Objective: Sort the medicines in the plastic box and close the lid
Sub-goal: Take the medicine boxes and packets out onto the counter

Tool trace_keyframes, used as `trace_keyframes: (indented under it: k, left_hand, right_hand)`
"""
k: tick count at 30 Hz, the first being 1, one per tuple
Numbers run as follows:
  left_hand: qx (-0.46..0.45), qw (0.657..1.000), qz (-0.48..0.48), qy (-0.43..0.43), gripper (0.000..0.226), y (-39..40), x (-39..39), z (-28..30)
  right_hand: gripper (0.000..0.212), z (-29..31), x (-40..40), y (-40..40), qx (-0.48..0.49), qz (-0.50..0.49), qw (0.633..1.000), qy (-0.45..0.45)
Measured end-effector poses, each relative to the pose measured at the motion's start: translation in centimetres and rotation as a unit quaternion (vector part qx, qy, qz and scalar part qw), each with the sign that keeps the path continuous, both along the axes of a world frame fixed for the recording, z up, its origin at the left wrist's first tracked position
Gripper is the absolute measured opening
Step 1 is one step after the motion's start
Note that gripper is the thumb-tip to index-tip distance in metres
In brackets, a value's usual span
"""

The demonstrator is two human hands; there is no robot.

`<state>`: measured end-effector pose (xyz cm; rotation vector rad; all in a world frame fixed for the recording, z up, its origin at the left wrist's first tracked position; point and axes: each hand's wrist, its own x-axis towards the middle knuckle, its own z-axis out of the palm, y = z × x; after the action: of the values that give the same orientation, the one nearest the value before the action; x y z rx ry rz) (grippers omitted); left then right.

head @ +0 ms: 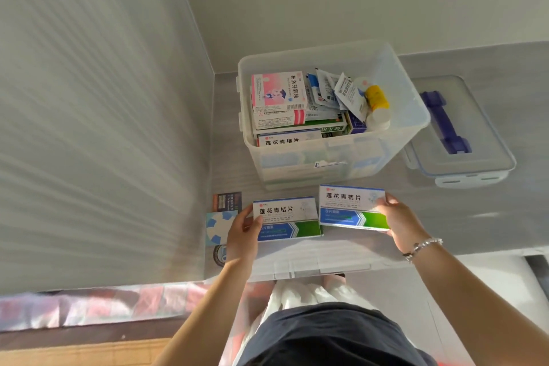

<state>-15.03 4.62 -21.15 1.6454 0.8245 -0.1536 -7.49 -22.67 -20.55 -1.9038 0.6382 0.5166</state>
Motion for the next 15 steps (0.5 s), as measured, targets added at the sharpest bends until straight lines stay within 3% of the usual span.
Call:
trace_keyframes:
  k: [6, 11, 15]
  left_hand:
    - [0.165, 0.983, -0.07, 0.031, 0.024, -1.0, 0.3, 1.1]
    - [0.15, 0.983, -0.098, 0.035, 0.027, -1.4, 0.3, 1.4]
    - [0.133, 0.987, -0.084, 0.024, 0.023, -2.1, 0.4, 2.0]
  right_hand:
    - [0.026, 0.2, 0.0, 0.2, 0.006, 0.019, 1.0, -0.025]
    - [0.025, 1.1, -0.2, 0.7, 0.028, -0.011, 0.998, -0.063]
    - [0.029, 1.4, -1.0, 3.7, 0.055, 0.079, 0.993, -0.072]
